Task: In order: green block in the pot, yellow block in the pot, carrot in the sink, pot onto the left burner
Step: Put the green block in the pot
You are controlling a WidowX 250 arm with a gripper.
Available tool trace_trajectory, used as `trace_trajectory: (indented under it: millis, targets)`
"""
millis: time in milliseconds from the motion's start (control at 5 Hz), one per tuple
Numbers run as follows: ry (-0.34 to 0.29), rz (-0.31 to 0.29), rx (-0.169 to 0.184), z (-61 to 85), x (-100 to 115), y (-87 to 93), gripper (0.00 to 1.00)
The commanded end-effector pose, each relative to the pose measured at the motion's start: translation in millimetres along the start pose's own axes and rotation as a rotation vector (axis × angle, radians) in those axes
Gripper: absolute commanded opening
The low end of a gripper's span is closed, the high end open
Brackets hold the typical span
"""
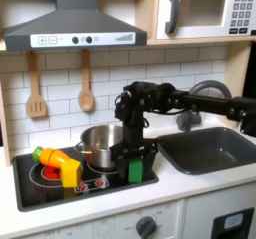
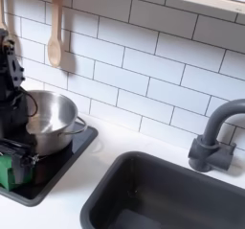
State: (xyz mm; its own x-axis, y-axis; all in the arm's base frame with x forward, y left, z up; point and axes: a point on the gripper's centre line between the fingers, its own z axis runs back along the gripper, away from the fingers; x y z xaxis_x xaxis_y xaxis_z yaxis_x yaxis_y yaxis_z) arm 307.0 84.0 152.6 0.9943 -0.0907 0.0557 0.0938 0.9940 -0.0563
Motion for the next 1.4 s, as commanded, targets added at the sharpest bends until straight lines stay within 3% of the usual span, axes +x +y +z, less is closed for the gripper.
trace_trajectory:
  millis: [0, 400, 600, 1000, 1200]
  targets:
    - [0.007, -0.05, -0.019, -25.4, 0.2, -2.2, 1.0]
    - [-0.016, -0.077, -0.003, -22.6, 4.8, -2.0, 1.0]
    - [-0.037, -0.095, -0.013, -20.9, 6.8, -6.1, 0.0]
    - [-0.07, -0.113, -0.026, -8.2, 6.4, -10.9, 0.0]
    - [-0.075, -0.13, -0.06, 4.2, 2.0, -20.4, 0.0]
